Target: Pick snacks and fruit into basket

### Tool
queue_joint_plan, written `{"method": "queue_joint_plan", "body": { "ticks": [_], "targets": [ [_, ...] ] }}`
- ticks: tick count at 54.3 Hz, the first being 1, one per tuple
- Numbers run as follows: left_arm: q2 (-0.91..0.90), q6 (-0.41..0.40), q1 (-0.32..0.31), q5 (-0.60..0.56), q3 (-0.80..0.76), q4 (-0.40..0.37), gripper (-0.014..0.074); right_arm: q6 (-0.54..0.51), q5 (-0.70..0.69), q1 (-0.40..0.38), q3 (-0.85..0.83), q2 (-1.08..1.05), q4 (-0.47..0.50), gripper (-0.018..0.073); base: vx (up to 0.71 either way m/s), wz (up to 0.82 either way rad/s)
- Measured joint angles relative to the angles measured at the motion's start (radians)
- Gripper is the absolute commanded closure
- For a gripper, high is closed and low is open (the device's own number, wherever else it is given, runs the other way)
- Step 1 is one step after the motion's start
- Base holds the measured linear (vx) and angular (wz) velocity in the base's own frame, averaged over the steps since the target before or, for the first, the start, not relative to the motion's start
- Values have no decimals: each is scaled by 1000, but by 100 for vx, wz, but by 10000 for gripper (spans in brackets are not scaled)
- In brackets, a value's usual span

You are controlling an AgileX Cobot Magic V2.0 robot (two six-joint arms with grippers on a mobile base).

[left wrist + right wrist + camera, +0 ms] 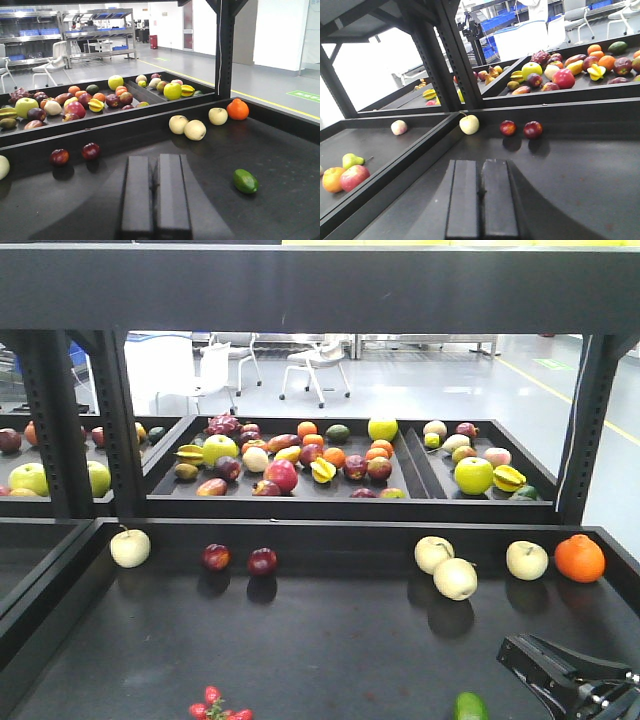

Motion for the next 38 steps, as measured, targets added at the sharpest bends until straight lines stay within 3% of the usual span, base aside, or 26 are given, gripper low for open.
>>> {"method": "queue_joint_plan", "body": {
  "ticks": [38],
  "targets": [
    [0,0,0,0,0,0,605,-2,-7,0,0,0,-1,568,7,-16]
  ]
}}
